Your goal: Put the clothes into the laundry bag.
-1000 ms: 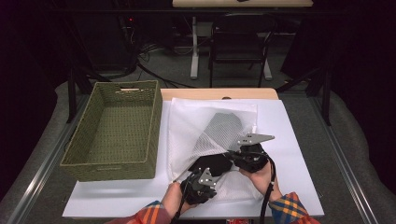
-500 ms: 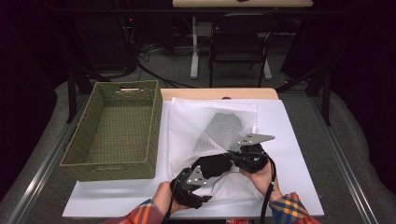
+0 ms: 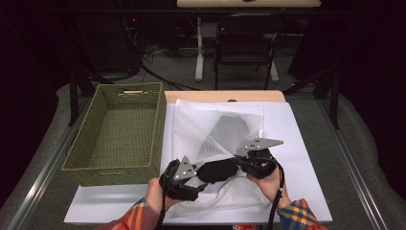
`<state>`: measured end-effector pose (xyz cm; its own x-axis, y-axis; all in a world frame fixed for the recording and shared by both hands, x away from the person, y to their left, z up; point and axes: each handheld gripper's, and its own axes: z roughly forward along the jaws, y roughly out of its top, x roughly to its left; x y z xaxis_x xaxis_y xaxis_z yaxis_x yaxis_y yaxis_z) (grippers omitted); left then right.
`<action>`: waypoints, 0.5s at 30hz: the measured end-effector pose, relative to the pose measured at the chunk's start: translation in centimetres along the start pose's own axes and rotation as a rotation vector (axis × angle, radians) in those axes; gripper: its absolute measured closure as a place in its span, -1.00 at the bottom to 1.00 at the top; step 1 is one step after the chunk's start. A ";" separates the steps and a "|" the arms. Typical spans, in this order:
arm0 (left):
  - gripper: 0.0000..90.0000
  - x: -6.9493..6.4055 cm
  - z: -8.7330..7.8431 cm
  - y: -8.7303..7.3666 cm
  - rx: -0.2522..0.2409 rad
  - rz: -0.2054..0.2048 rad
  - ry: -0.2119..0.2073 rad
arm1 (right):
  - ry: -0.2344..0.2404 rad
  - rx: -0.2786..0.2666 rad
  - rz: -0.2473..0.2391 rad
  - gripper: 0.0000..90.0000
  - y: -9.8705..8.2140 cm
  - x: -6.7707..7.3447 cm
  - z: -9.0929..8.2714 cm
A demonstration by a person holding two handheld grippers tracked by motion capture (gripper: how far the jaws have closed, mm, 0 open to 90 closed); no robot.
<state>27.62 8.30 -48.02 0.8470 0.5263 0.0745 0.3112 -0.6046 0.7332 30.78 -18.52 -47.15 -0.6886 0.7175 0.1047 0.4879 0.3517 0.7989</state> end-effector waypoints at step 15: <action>-0.01 1.9 3.0 0.0 0.031 -0.031 0.047 | 0.005 0.001 -0.013 0.98 0.1 0.6 0.0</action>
<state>30.48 7.48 -49.84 0.8154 0.5727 0.0843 0.3513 -0.6053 0.7143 30.42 -18.07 -47.02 -0.6979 0.7095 0.0973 0.4790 0.3616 0.7999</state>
